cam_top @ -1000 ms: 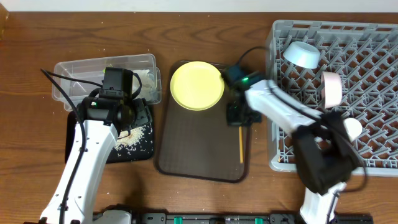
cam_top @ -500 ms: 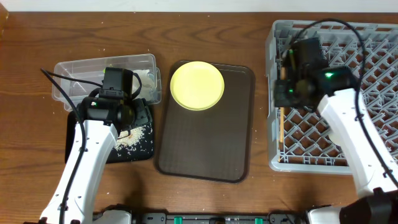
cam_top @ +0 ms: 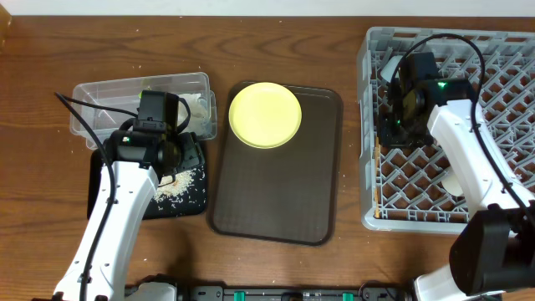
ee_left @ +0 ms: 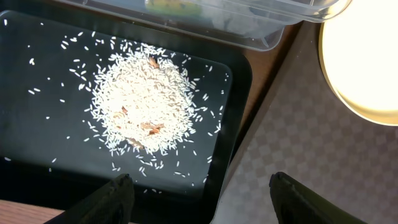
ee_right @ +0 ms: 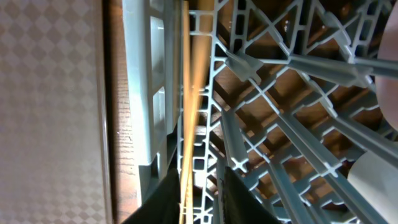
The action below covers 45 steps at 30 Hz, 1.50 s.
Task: Sort waste into correct bins and load items into the dishwasher rack
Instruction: 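Carry the chopstick with the right gripper and drop it in the rack, then grasp the rim of the yellow plate with the right gripper, then lift the yellow plate and stand it upright in the rack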
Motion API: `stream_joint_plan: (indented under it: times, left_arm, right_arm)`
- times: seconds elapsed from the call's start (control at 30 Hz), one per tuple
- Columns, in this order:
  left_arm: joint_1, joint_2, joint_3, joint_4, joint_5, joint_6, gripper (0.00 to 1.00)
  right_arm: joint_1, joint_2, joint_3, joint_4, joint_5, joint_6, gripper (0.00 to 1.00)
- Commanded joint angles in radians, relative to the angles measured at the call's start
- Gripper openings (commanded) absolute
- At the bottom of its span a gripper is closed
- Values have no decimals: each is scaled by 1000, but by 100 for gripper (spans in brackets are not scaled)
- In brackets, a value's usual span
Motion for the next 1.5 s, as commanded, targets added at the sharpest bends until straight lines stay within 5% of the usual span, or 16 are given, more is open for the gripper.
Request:
stream_joint_plan:
  times: [0.0, 0.2, 0.5, 0.87, 1.23, 1.47]
  left_arm:
    - [0, -5, 10, -3, -20, -9, 73]
    - [0, -5, 10, -3, -20, -9, 73]
    - [0, -5, 10, -3, -20, -9, 73]
    - [0, -5, 10, -3, -20, -9, 73]
    - [0, -5, 10, -4, -20, -9, 73]
    - [0, -5, 10, -4, -20, -9, 73]
  right_arm:
    - [0, -5, 0, 8, -4, -11, 27]
    - [1, -39, 23, 54, -37, -11, 31]
    - [98, -75, 37, 351, -269, -11, 44]
    - [317, 122, 35, 512, -49, 165, 54]
    - [359, 349, 35, 629, -29, 293, 48]
    - [359, 389, 35, 617, -26, 296, 28]
